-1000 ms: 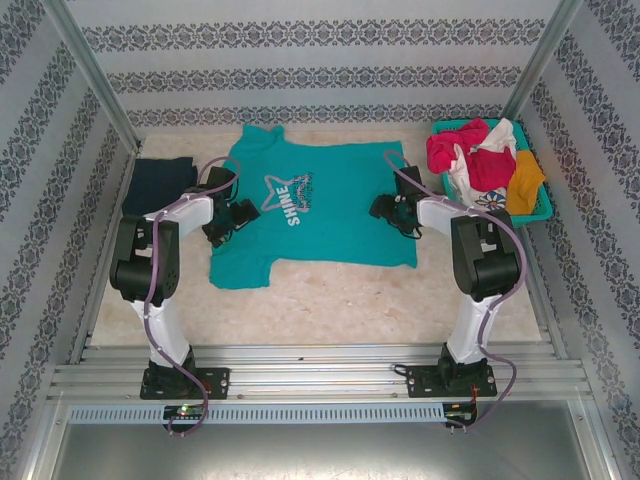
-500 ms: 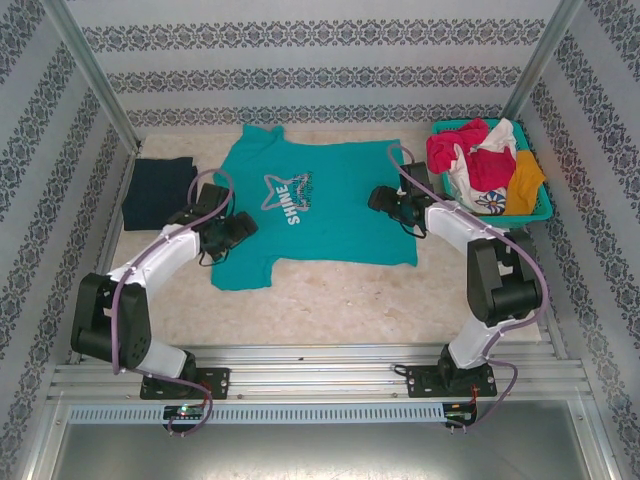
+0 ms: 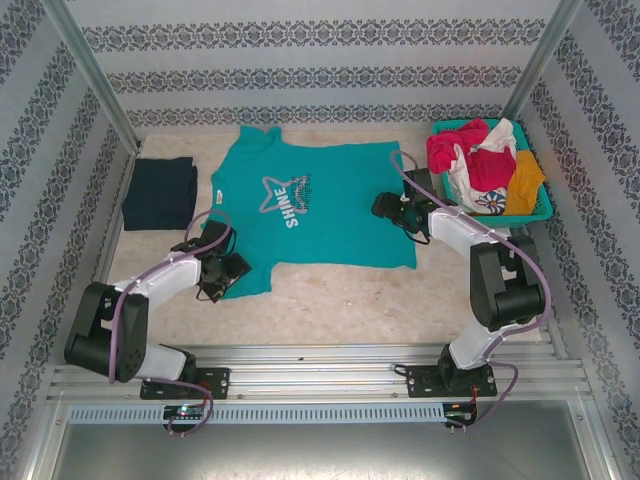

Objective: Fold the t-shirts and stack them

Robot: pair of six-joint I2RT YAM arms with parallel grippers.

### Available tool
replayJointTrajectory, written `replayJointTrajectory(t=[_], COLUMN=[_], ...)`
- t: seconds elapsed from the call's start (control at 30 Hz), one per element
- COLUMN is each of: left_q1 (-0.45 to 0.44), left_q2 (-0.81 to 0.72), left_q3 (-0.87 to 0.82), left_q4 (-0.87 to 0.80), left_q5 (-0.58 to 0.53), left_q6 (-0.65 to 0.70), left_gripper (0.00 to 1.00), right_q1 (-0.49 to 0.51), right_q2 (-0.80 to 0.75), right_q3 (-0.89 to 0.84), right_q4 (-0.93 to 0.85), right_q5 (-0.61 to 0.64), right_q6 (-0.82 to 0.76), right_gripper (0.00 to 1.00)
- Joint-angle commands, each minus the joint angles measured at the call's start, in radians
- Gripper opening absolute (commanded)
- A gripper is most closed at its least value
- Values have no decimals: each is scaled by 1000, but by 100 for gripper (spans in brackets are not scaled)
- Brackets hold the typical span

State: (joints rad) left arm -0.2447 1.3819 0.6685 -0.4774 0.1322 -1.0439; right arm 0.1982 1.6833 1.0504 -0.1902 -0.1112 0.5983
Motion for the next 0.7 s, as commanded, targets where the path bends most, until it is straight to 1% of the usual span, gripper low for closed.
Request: replayJointTrajectory(t=[0.0,0.03,0.13,0.27,0.37,0.43,0.5,0.6,0.67], left_q1=[-15,-16,-22,-25,-18,4,50,118,155], left_q2=[-56,-81,-152,-232,-272,-270,-253,-222,-186], left_q3=[-87,-105,-115,-60,25,81,115,117,115], left_q4=[-68,-83,-116,-151,-254,-335,-403,-397,-379], left_q5=[18,19,34,71,6,-65,-127,-140,-127], left_q6=[-59,-63,-69,-82,-51,7,80,187,241], left_gripper=[77,78,85,92,94,90,82,73,67], right_q1=[-13,-13,-14,-7,1,8,13,15,14], right_q2=[-45,-51,-56,-62,-78,-89,-102,-116,-123], right_q3=[-14,-14,-10,-15,-27,-41,-64,-96,-112], right_q4=[-9,-9,-11,-3,-8,-11,-12,-5,-3], right_q5=[-11,-12,-20,-42,-51,-53,-52,-52,-52], right_q6=[-14,-14,-14,2,9,14,18,31,38], right_gripper=[76,77,77,77,77,77,78,77,78])
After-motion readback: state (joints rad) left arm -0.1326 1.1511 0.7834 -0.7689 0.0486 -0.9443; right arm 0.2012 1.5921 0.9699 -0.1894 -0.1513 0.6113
